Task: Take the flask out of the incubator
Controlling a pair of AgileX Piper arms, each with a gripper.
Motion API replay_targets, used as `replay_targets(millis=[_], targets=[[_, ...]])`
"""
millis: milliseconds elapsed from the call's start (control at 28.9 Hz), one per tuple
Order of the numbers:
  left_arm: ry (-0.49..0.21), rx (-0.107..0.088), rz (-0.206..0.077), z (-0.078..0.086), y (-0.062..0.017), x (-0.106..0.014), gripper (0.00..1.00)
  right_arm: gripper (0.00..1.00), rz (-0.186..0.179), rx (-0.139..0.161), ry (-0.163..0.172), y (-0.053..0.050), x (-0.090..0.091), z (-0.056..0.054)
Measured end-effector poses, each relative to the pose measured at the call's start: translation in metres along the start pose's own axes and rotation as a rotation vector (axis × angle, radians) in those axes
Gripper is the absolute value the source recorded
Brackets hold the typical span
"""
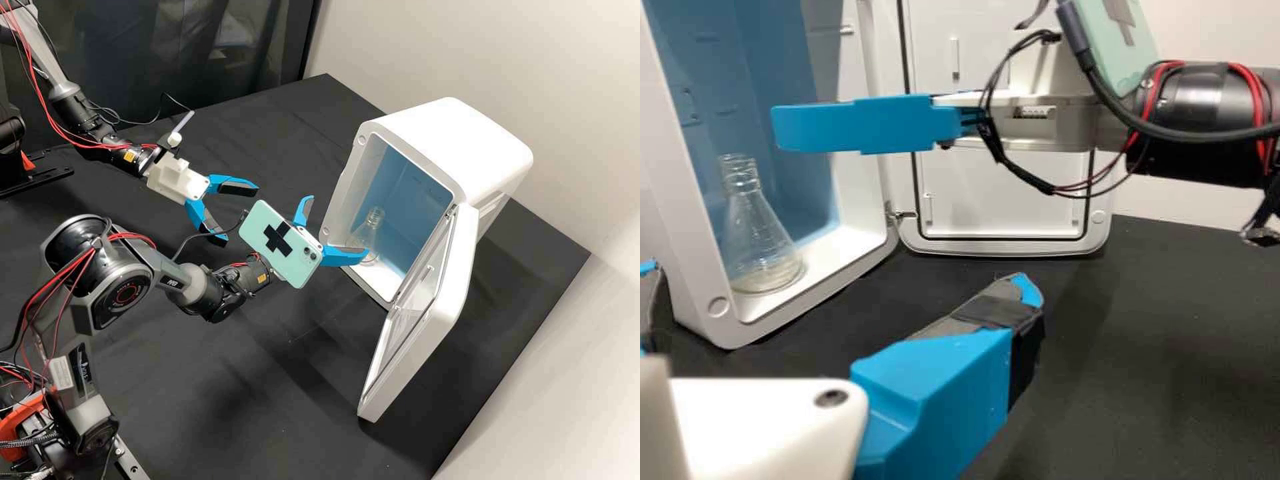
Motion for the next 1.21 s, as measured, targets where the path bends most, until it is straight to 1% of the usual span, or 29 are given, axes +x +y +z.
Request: replay_targets(millis=[173,312,416,485,589,693,762,866,901,935,1143,1178,1212], targets=[[0.0,-0.005,0.003,-0.002,0.0009,0.0,1.0,1.0,0.0,0.0,0.0,0.0,0.0,0.0],[-0.002,-0.002,0.003,-0.003,0.001,0.0,1.0,1.0,0.0,0.0,0.0,0.0,0.0,0.0],[-0.003,-0.009,0.003,-0.003,0.001,0.0,1.0,1.0,0.0,0.0,0.0,0.0,0.0,0.0],[-0.003,-0.025,0.004,-0.003,0.0011,0.0,1.0,1.0,0.0,0.0,0.0,0.0,0.0,0.0],[-0.001,-0.025,0.004,-0.003,0.0012,0.0,1.0,1.0,0.005,0.003,-0.001,0.001,0.001,0.0],[0.0,-0.025,0.005,-0.004,0.0014,0.0,1.0,1.0,0.013,0.006,0.002,0.002,0.006,-0.001],[0.002,-0.025,0.005,-0.004,0.0015,0.0,1.0,1.0,0.029,0.018,-0.005,0.003,0.014,0.0],[0.001,-0.025,0.008,-0.004,0.0018,0.0,1.0,1.0,0.035,0.029,-0.025,0.001,0.022,0.003],[0.001,-0.025,0.008,-0.004,0.0018,0.0,1.0,1.0,0.04,0.027,-0.048,0.002,0.027,0.005],[0.001,-0.025,0.008,-0.004,0.0018,0.0,1.0,1.0,0.043,0.023,-0.063,0.002,0.031,0.006],[0.001,-0.025,0.009,-0.004,0.0019,0.0,1.0,1.0,0.068,0.007,-0.131,0.003,0.051,0.013],[0.001,-0.025,0.009,-0.004,0.0019,0.0,1.0,1.0,0.076,0.007,-0.141,0.002,0.054,0.012],[0.001,-0.025,0.009,-0.004,0.0019,0.0,1.0,1.0,0.081,0.008,-0.143,0.0,0.057,0.011]])
